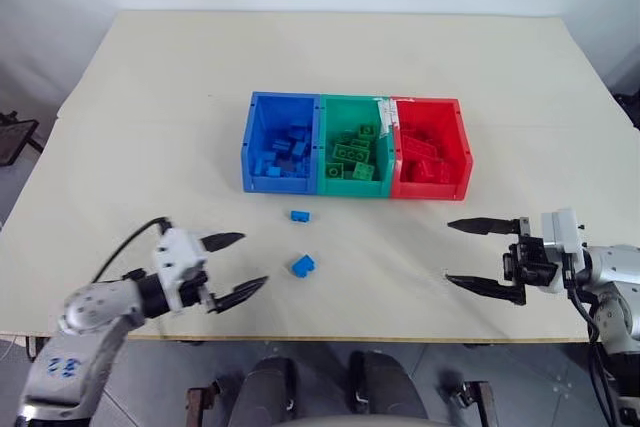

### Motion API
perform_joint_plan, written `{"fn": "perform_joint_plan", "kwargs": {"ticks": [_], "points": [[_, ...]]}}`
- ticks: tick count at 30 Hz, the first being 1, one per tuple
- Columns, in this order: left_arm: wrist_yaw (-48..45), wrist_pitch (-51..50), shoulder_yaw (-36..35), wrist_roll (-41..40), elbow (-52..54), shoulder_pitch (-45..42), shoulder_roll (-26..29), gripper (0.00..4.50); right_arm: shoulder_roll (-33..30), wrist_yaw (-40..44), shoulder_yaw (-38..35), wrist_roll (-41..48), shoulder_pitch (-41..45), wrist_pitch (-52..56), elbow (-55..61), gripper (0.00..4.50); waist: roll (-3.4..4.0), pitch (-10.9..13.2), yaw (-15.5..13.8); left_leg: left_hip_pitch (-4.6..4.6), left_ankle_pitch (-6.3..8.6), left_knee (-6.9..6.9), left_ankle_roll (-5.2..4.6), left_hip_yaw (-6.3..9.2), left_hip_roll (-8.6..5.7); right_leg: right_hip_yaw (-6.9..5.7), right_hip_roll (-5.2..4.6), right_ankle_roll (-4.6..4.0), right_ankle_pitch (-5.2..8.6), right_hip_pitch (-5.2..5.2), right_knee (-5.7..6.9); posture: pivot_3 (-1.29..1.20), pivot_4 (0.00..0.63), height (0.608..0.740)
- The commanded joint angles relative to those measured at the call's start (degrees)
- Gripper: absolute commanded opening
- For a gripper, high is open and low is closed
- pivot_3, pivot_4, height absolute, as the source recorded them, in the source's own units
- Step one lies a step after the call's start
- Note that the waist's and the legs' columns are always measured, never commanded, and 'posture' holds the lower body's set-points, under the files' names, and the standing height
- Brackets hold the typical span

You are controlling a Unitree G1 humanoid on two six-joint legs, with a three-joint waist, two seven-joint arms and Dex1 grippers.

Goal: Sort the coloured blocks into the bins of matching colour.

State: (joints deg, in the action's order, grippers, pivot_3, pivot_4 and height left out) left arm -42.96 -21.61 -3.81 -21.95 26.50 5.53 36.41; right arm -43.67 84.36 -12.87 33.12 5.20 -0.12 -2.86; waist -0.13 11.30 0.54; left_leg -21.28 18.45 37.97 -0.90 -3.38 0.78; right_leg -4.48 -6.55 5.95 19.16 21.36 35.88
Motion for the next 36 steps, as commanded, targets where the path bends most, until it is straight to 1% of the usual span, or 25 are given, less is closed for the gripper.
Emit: {"fn": "perform_joint_plan", "kwargs": {"ticks": [1, 3, 6, 9, 12, 17, 18, 22, 23, 25, 26, 27, 30, 31, 36], "points": [[4.0, -4.7, 7.7, 4.7, 2.2, -3.3, -1.4, 4.50, 0.1, -1.5, -1.8, 0.4, -1.5, -1.2, 3.4, 4.46, -0.01, 0.0, -0.4, 0.00, -0.01, 0.03, -0.01, -0.03, -0.01, 0.02, 0.01, 0.01, 0.00, 0.00, 0.01, 0.00, 0.150, 0.740], [7.2, -8.3, 10.3, 6.3, 1.9, -5.6, -3.1, 4.50, 0.3, -2.5, -2.0, 0.4, -3.0, -1.2, 5.2, 4.46, -0.01, 0.0, -0.6, 0.02, -0.01, 0.03, -0.01, -0.07, 0.01, 0.04, 0.02, 0.01, 0.00, 0.02, 0.03, 0.00, 0.150, 0.740], [9.3, -11.3, 13.2, 7.4, 2.3, -7.1, -5.3, 4.50, 0.8, -4.8, -2.5, 0.5, -4.9, -0.7, 7.8, 4.46, -0.01, 0.0, -0.7, 0.02, -0.02, 0.02, 0.00, -0.06, 0.00, 0.04, 0.03, 0.01, -0.01, 0.02, 0.06, 0.00, 0.150, 0.740], [10.3, -13.2, 14.1, 7.9, 1.9, -7.8, -5.9, 4.50, 0.8, -5.8, -2.5, 0.6, -5.9, -0.6, 9.0, 4.46, -0.01, 0.0, -0.7, 0.03, -0.02, 0.04, 0.00, -0.08, 0.00, 0.05, 0.03, 0.02, -0.01, 0.00, 0.05, 0.00, 0.150, 0.740], [11.6, -11.7, 14.1, 10.0, 0.1, -9.1, -6.2, 3.95, 0.7, -6.7, -2.7, 0.7, -6.5, -0.5, 9.8, 4.50, -0.01, 0.0, -0.7, 0.04, -0.04, 0.06, -0.01, -0.07, 0.00, 0.05, 0.03, 0.02, -0.01, -0.01, 0.05, 0.00, 0.150, 0.740], [10.7, -12.2, 14.0, 8.6, 0.7, -7.5, -6.5, 2.50, 0.6, -7.5, -2.8, 0.9, -6.8, -0.4, 10.4, 4.50, -0.01, 0.0, -0.7, 0.05, -0.07, 0.08, -0.02, -0.07, -0.01, 0.07, 0.03, 0.02, -0.01, -0.04, 0.04, 0.00, 0.150, 0.740], [10.6, -12.1, 13.7, 8.4, 0.6, -7.4, -6.5, 2.13, 0.6, -7.7, -2.8, 0.9, -6.9, -0.4, 10.4, 4.50, -0.01, 0.0, -0.7, 0.05, -0.07, 0.08, -0.02, -0.06, -0.01, 0.07, 0.02, 0.02, -0.01, -0.03, 0.04, 0.00, 0.150, 0.740], [7.6, -9.1, 11.5, 6.8, -0.7, -7.1, -5.2, 0.97, 0.8, -8.5, -2.7, 1.1, -7.0, -0.2, 11.3, 4.50, -0.01, 0.0, -0.7, 0.04, -0.07, 0.07, -0.02, -0.04, 0.00, 0.06, 0.02, 0.02, -0.01, -0.03, 0.02, 0.00, 0.150, 0.740], [6.9, -8.5, 11.0, 6.3, -1.0, -7.1, -5.2, 0.92, 0.9, -8.7, -2.6, 1.1, -7.0, -0.2, 11.4, 4.50, -0.01, 0.0, -0.7, 0.04, -0.07, 0.07, -0.02, -0.05, 0.00, 0.06, 0.03, 0.02, -0.01, -0.03, 0.02, 0.00, 0.150, 0.740], [5.8, -4.9, 4.1, -0.5, -2.7, -10.2, -9.2, 0.92, 2.5, -12.6, -3.0, 3.1, -5.5, 1.9, 13.5, 4.50, -0.01, 0.0, -0.7, 0.04, -0.07, 0.07, -0.02, -0.05, 0.00, 0.06, 0.03, 0.02, -0.01, -0.03, 0.01, 0.00, 0.150, 0.740], [5.7, -4.1, 1.8, -2.3, -3.3, -11.9, -9.9, 0.92, 3.4, -14.5, -3.2, 4.0, -4.8, 2.8, 14.3, 4.50, -0.02, 0.0, -0.7, 0.03, -0.07, 0.08, -0.02, -0.05, 0.00, 0.06, 0.02, 0.02, -0.01, -0.03, 0.02, 0.00, 0.150, 0.740], [5.4, -0.9, 0.2, -2.1, -4.4, -13.7, -10.4, 0.92, 4.2, -16.4, -3.4, 4.8, -4.2, 3.8, 15.2, 4.50, -0.06, 0.0, -0.7, -0.01, -0.08, 0.12, -0.01, -0.03, 0.01, 0.04, 0.03, 0.02, -0.01, -0.01, 0.04, 0.00, 0.150, 0.740], [6.8, 2.2, -1.6, -0.5, -8.9, -20.1, -11.0, 0.92, 6.3, -20.3, -3.9, 6.1, -3.0, 5.3, 16.7, 4.50, -0.06, 0.0, -0.9, -0.01, -0.18, 0.16, 0.05, 0.01, -0.02, -0.01, 0.03, -0.03, -0.04, -0.02, 0.07, 0.00, 0.150, 0.740], [7.6, 1.7, -1.9, -0.4, -10.9, -23.0, -11.5, 0.92, 6.9, -21.7, -4.2, 6.3, -2.7, 5.4, 17.1, 4.50, -0.06, 0.0, -1.0, 0.00, -0.19, 0.16, 0.04, -0.01, -0.03, -0.01, 0.03, -0.03, -0.04, -0.04, 0.07, 0.00, 0.150, 0.740], [10.1, 2.3, -0.3, 2.7, -22.8, -36.0, -13.2, 0.92, 9.0, -27.0, -6.1, 6.8, -2.3, 5.8, 18.5, 4.50, -0.07, 0.0, -2.0, -0.06, -0.20, 0.17, -0.02, -0.09, -0.12, 0.00, 0.09, 0.17, -0.15, 0.03, 0.09, 0.00, 0.150, 0.740]]}}
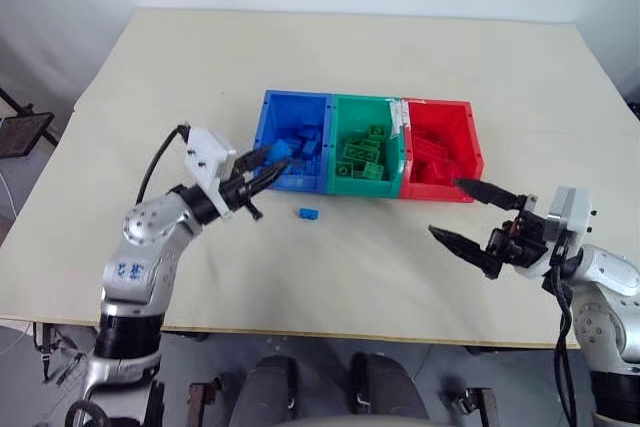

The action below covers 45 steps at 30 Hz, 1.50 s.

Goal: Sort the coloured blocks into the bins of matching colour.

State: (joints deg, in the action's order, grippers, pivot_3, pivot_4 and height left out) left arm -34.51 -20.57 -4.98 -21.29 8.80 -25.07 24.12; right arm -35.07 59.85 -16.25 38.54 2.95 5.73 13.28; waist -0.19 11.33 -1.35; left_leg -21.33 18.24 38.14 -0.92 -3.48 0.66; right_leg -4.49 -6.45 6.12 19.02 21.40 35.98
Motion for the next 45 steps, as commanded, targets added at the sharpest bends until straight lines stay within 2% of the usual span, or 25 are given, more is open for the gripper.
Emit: {"fn": "perform_joint_plan", "kwargs": {"ticks": [1, 5, 8, 9, 16, 21, 26, 30, 31, 35, 38, 45], "points": [[2.3, 1.7, 1.1, 2.9, -8.3, -7.9, -1.5, 0.92, 0.6, -3.0, -3.0, 1.3, -0.3, 0.0, 2.6, 4.50, -0.01, 0.0, -0.3, -0.01, -0.01, 0.00, -0.02, -0.02, 0.00, -0.01, 0.01, 0.05, -0.02, 0.01, 0.00, 0.00, 0.150, 0.740], [2.7, 4.0, 2.1, 5.1, -20.2, -16.3, -3.7, 0.92, 1.0, -4.3, -3.5, 0.7, -1.6, -0.6, 3.6, 4.50, -0.02, 0.0, -0.3, -0.11, -0.05, -0.03, -0.09, -0.09, -0.05, -0.18, 0.11, 0.21, -0.11, 0.07, 0.04, 0.00, 0.150, 0.740], [1.3, 4.8, 2.6, 6.0, -25.0, -18.3, -3.9, 0.92, 1.4, -5.0, -3.6, 0.5, -2.4, -0.7, 4.5, 4.50, -0.02, 0.0, 0.1, -0.15, -0.02, -0.02, -0.16, -0.24, -0.08, -0.35, 0.23, 0.33, -0.17, 0.10, -0.03, 0.00, 0.150, 0.740], [-0.2, 5.0, 3.1, 5.8, -25.5, -18.4, -3.8, 1.64, 1.6, -5.2, -3.6, 0.4, -2.6, -0.8, 4.8, 4.50, -0.02, 0.0, 0.2, -0.15, -0.02, -0.03, -0.17, -0.29, -0.08, -0.32, 0.23, 0.35, -0.19, 0.11, -0.05, 0.00, 0.150, 0.740], [-2.3, 7.3, 1.7, 5.1, -22.3, -15.1, -1.6, 3.68, 2.1, -5.1, -2.9, -0.1, -3.0, -1.5, 4.6, 4.50, -0.04, 0.0, 0.0, -0.13, -0.02, 0.05, -0.18, -0.28, -0.03, -0.29, 0.13, 0.35, -0.19, 0.13, -0.02, 0.00, 0.150, 0.740], [-5.3, 7.2, -4.2, 1.5, -14.5, -7.8, 4.2, 3.68, 1.5, -3.0, -2.2, -0.2, -2.6, -1.8, 3.2, 4.50, -0.04, 0.0, 0.3, -0.12, -0.02, 0.03, -0.17, -0.28, 0.01, -0.22, 0.11, 0.35, -0.19, 0.13, 0.01, 0.00, 0.150, 0.740], [-17.2, 12.0, -10.1, -1.4, -12.0, 5.8, 14.4, 3.68, 0.1, 0.4, -2.2, -0.3, -2.1, -1.4, 1.3, 4.50, -0.03, 0.0, 1.4, -0.05, -0.02, -0.10, -0.16, -0.28, 0.03, 0.04, 0.02, 0.35, -0.19, 0.12, -0.02, 0.00, 0.150, 0.740], [-22.2, 16.0, -13.7, -0.2, -20.1, 12.6, 19.3, 4.47, -2.6, 6.3, -1.5, -1.9, -2.3, -3.2, -1.2, 4.50, -0.03, 0.0, 1.1, -0.05, 0.03, -0.04, -0.25, -0.18, -0.03, 0.12, -0.12, 0.34, -0.19, 0.08, -0.18, 0.00, 0.150, 0.740], [-23.4, 17.2, -13.9, 0.2, -21.8, 13.6, 20.4, 4.47, -3.5, 8.3, -1.1, -2.4, -2.5, -3.8, -1.9, 4.50, -0.03, 0.0, 1.2, -0.05, 0.03, -0.03, -0.25, -0.18, -0.03, 0.13, -0.13, 0.34, -0.19, 0.08, -0.17, 0.00, 0.150, 0.740], [-26.5, 20.7, -13.8, 0.4, -24.9, 15.4, 22.3, 4.47, -6.0, 13.8, 0.5, -2.9, -4.3, -4.1, -2.5, 4.50, -0.03, 0.0, 1.1, -0.05, 0.07, -0.08, -0.27, -0.12, -0.02, 0.14, -0.20, 0.31, -0.19, 0.10, -0.20, 0.00, 0.150, 0.740], [-29.2, 21.5, -12.8, -0.2, -24.3, 16.7, 22.6, 4.47, -6.5, 14.7, 0.9, -2.6, -5.2, -3.0, -1.8, 4.50, -0.03, 0.0, 1.4, -0.05, 0.12, -0.09, -0.23, -0.10, -0.02, 0.17, -0.23, 0.30, -0.19, 0.10, -0.23, 0.00, 0.150, 0.740], [-32.0, 19.4, -4.1, -0.4, -16.4, 12.4, 17.8, 4.47, -6.3, 13.7, -0.2, -2.3, -6.8, -2.6, -0.2, 4.50, -0.03, 0.0, 1.1, -0.05, 0.14, -0.10, -0.20, -0.11, -0.01, 0.16, -0.23, 0.29, -0.20, 0.10, -0.23, 0.00, 0.150, 0.740]]}}
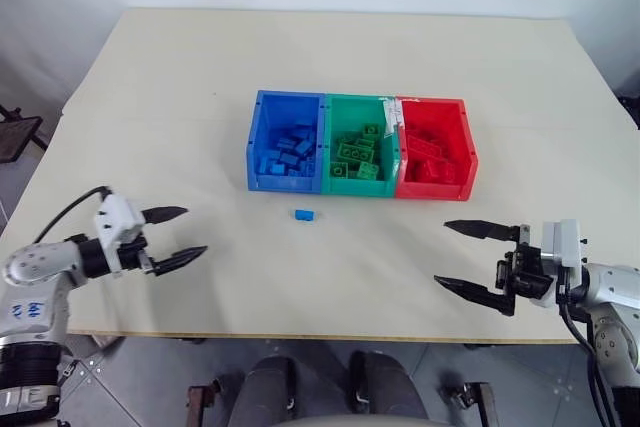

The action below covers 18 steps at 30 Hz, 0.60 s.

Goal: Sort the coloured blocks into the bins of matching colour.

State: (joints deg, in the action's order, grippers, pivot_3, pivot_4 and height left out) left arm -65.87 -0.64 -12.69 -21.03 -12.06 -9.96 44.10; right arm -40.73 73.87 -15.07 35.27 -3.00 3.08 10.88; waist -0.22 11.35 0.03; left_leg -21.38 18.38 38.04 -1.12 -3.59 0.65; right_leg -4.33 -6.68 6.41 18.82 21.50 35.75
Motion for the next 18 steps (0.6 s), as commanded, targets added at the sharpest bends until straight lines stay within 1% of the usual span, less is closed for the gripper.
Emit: {"fn": "perform_joint_plan", "kwargs": {"ticks": [1, 3, 6, 11, 14, 16, 18], "points": [[-0.2, -0.4, 5.4, 0.4, 4.9, -3.9, -3.3, 4.47, -0.7, -0.4, -1.7, 1.0, -1.3, 0.0, 2.4, 4.50, 0.00, 0.0, -0.5, 0.00, 0.00, 0.03, 0.00, 0.02, -0.01, -0.02, 0.00, 0.00, 0.00, -0.02, 0.00, 0.00, 0.150, 0.740], [-0.3, -0.2, 9.5, 2.2, 5.5, -6.4, -5.8, 4.47, -0.8, -0.8, -2.3, 0.9, -2.1, 0.0, 3.0, 4.50, 0.00, 0.0, -0.6, -0.01, 0.00, 0.05, -0.01, 0.00, -0.03, -0.02, 0.01, 0.00, 0.00, -0.03, 0.01, 0.00, 0.150, 0.740], [0.4, -0.7, 15.3, 5.7, 2.3, -11.9, -9.9, 4.47, -0.7, -1.9, -3.4, 0.9, -3.3, 0.1, 4.3, 4.50, -0.01, 0.0, -0.9, -0.01, 0.00, 0.04, -0.01, -0.07, -0.04, -0.05, 0.09, 0.00, 0.00, -0.02, 0.06, 0.00, 0.150, 0.740], [2.1, 0.9, 19.7, 10.2, -5.9, -18.1, -14.1, 4.47, -0.4, -3.8, -4.6, 1.2, -5.4, 0.5, 6.8, 4.50, -0.01, 0.0, -1.1, 0.07, -0.03, 0.10, -0.03, -0.30, -0.02, -0.24, 0.24, 0.01, 0.00, 0.01, 0.17, 0.00, 0.150, 0.740], [3.6, -0.1, 20.2, 10.6, -9.4, -21.1, -16.7, 4.47, -0.1, -5.0, -5.1, 1.3, -6.4, 0.6, 8.0, 4.50, -0.03, 0.0, -1.3, 0.09, -0.05, 0.14, -0.08, -0.36, -0.03, -0.28, 0.24, 0.03, -0.02, 0.01, 0.18, 0.00, 0.150, 0.740], [3.5, 1.6, 20.8, 11.9, -12.8, -23.0, -17.4, 4.47, 0.1, -5.7, -5.2, 1.3, -7.0, 0.7, 8.7, 4.50, -0.05, 0.0, -1.4, 0.07, -0.06, 0.18, -0.11, -0.36, -0.04, -0.28, 0.22, 0.07, -0.04, 0.01, 0.18, 0.00, 0.150, 0.740], [2.3, 2.0, 21.4, 11.9, -14.1, -23.9, -18.3, 4.07, 0.3, -6.4, -5.2, 1.4, -7.4, 0.7, 9.3, 4.50, -0.05, 0.0, -1.4, 0.07, -0.07, 0.19, -0.11, -0.35, -0.04, -0.27, 0.21, 0.07, -0.04, 0.01, 0.18, 0.00, 0.150, 0.740]]}}
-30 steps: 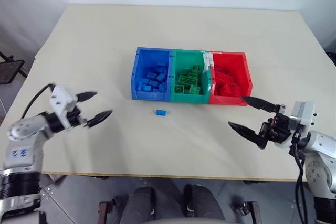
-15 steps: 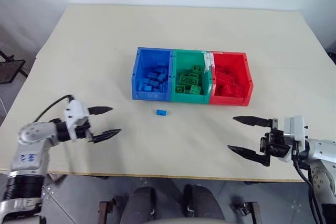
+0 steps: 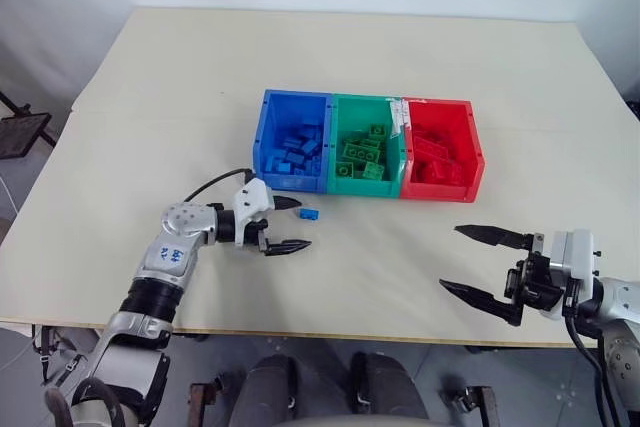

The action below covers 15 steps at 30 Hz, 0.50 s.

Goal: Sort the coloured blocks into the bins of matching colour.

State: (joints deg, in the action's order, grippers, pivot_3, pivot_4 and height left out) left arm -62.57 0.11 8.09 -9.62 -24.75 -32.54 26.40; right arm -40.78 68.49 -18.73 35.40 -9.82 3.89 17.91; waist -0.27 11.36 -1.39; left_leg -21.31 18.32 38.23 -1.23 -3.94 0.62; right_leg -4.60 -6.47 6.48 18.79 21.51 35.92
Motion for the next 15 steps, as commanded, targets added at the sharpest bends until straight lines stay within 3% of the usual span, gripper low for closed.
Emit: {"fn": "perform_joint_plan", "kwargs": {"ticks": [1, 12, 15], "points": [[-2.0, -0.6, 0.9, -0.4, -0.9, -1.4, -1.2, 3.82, 0.4, -1.3, -1.5, 1.2, -0.6, -0.1, 2.5, 4.50, 0.00, 0.0, 0.0, 0.00, -0.01, 0.00, 0.00, 0.00, 0.00, 0.00, 0.00, 0.00, 0.00, 0.00, 0.00, 0.00, 0.150, 0.740], [-2.7, -2.7, 0.8, -0.5, 1.6, -0.5, -1.6, 0.38, 0.8, -2.8, -0.2, 1.1, -0.3, -0.4, 2.9, 4.50, 0.00, 0.0, 0.0, 0.01, -0.01, 0.00, 0.00, 0.02, -0.01, 0.01, -0.01, 0.00, 0.00, -0.01, 0.01, 0.00, 0.150, 0.740], [-1.4, -2.9, -2.6, -3.6, 4.0, 1.0, -1.6, 0.30, 1.1, -3.1, 0.2, 1.3, 0.2, -0.2, 3.1, 4.50, 0.00, 0.0, 0.2, 0.01, -0.01, 0.00, 0.00, 0.02, 0.00, 0.04, -0.02, 0.00, 0.00, -0.01, 0.00, 0.00, 0.150, 0.740]]}}
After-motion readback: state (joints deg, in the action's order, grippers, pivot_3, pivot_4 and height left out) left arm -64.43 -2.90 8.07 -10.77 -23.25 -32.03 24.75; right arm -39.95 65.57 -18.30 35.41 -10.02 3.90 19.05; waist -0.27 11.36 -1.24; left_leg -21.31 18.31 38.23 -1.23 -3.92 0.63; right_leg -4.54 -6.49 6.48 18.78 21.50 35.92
